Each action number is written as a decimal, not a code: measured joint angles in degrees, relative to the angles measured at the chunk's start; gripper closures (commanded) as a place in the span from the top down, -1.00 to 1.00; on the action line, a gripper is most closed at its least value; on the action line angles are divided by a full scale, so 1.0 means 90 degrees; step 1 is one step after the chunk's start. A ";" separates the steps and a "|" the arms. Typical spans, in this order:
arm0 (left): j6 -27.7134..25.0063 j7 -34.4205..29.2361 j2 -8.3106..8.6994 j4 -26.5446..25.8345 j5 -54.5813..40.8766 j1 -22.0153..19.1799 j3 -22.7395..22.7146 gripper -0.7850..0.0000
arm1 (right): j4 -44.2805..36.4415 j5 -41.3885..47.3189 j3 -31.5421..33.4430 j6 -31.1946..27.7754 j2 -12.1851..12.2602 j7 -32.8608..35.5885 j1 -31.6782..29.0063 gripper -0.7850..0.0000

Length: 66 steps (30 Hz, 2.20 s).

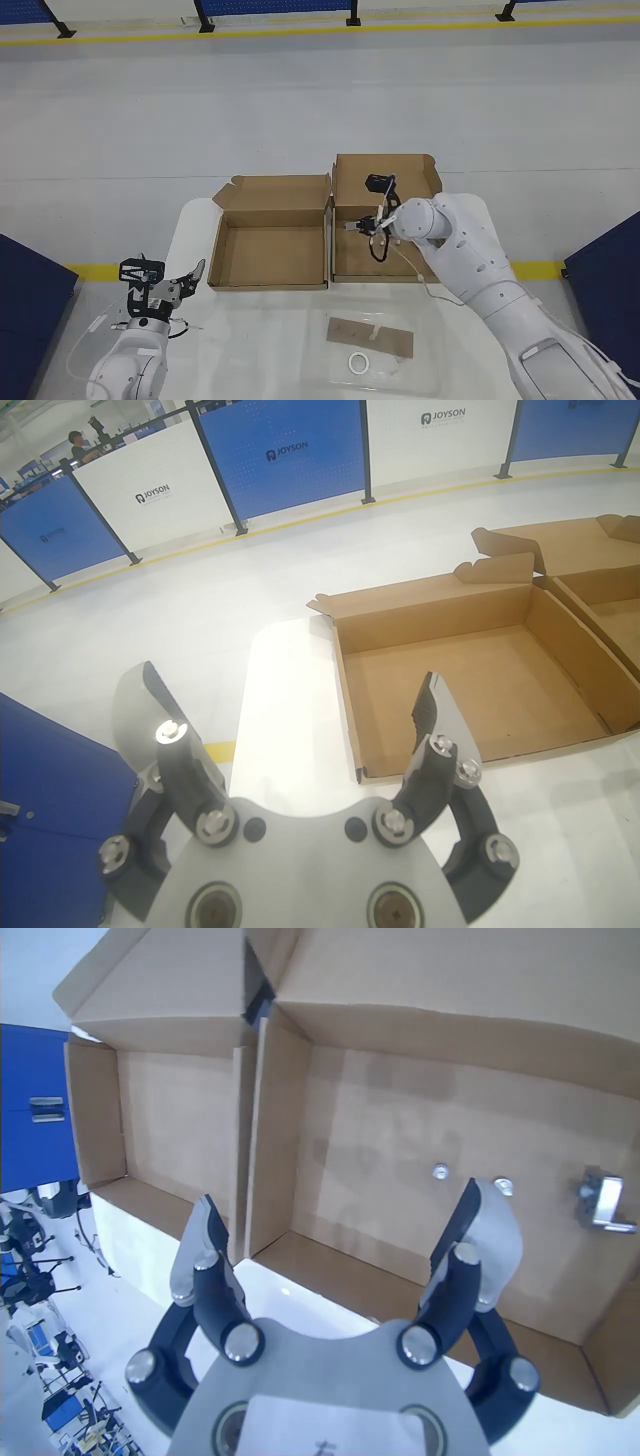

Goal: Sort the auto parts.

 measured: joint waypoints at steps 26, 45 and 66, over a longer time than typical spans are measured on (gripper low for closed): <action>0.0000 0.0000 0.0000 0.0000 0.0000 0.0000 0.0000 1.00 | -0.3522 0.5185 0.5520 -0.2479 0.1156 0.3582 -0.4674 1.00; 0.0000 0.0000 0.0000 0.0000 0.0000 0.0000 0.0000 1.00 | -0.3653 0.5907 0.5848 -0.2824 0.1252 0.3584 -0.5146 1.00; -0.0419 -0.1299 0.0017 -0.1314 0.0365 0.0242 0.0182 1.00 | -0.3653 0.5907 0.5848 -0.2824 0.1252 0.3584 -0.5146 1.00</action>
